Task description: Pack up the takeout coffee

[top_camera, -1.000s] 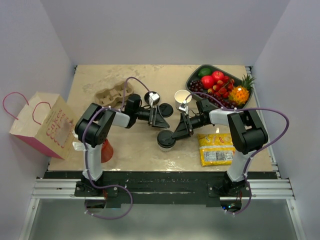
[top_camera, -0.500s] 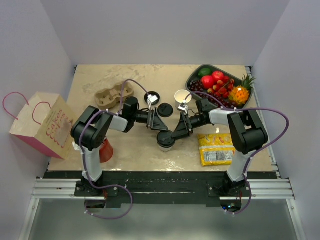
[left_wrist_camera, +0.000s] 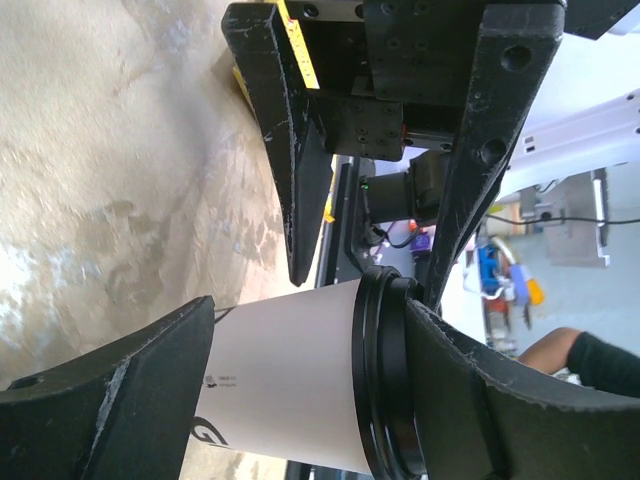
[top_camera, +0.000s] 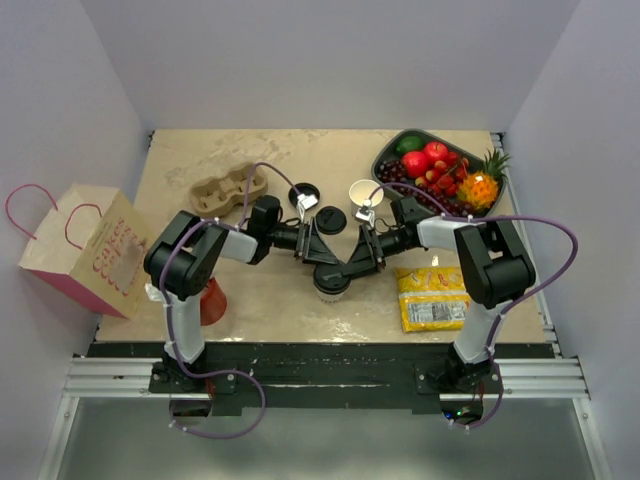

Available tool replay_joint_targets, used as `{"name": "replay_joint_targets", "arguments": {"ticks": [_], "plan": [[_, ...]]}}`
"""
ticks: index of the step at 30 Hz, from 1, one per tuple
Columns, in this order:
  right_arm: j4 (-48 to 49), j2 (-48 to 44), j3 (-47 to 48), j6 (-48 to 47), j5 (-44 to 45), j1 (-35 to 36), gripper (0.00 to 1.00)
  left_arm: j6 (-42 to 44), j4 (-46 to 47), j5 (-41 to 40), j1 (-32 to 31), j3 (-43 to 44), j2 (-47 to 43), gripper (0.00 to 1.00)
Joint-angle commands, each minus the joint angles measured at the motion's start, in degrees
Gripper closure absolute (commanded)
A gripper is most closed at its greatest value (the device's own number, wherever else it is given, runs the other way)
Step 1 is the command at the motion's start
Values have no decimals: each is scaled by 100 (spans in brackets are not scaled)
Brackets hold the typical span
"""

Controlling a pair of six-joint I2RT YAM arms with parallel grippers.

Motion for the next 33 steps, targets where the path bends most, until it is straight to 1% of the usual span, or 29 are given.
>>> {"name": "replay_joint_targets", "arguments": {"ticks": [1, 5, 10, 11, 12, 13, 14, 16, 17, 18, 22, 23, 28, 30, 33], "plan": [[245, 132, -115, -450, 1245, 89, 36, -25, -51, -798, -39, -589, 448, 23], [324, 167, -106, -397, 1254, 168, 36, -78, -86, -904, -39, -756, 562, 24], [307, 220, -18, -388, 1281, 230, 36, -16, -481, -1141, -56, -599, 773, 26], [289, 203, -1, -397, 1281, 230, 36, 36, -499, -1107, -56, -511, 773, 26], [254, 194, 43, -423, 1298, 230, 36, 306, -534, -1071, -74, -441, 738, 26], [184, 159, 69, -476, 1316, 230, 36, 457, -752, -1001, -74, -249, 694, 25], [140, 115, 87, -502, 1325, 230, 36, 537, -667, -914, -74, -203, 633, 24], [70, 27, 166, -581, 1211, 230, 35, 415, -325, -703, -74, -203, 343, 21], [69, -95, 201, -599, 1167, 213, 34, 336, 155, -650, -74, -229, 247, 20], [69, -166, 254, -608, 1140, 213, 34, 248, 264, -606, -74, -212, 80, 19], [175, -535, 368, -573, 1061, 221, 29, 63, 660, -456, -74, -124, -167, 17], [131, -571, 473, -608, 1061, 221, 28, 46, 644, -456, -74, -124, -211, 17], [-694, -624, 878, -1091, 1157, 204, 21, 361, 275, -491, 31, -132, -501, 16], [-896, -589, 1019, -1381, 1210, 195, 20, 484, 204, -509, 93, -115, -589, 16], [-941, -545, 1150, -1399, 1167, 195, 20, 721, -41, -509, 146, 17, -721, 15]]}}
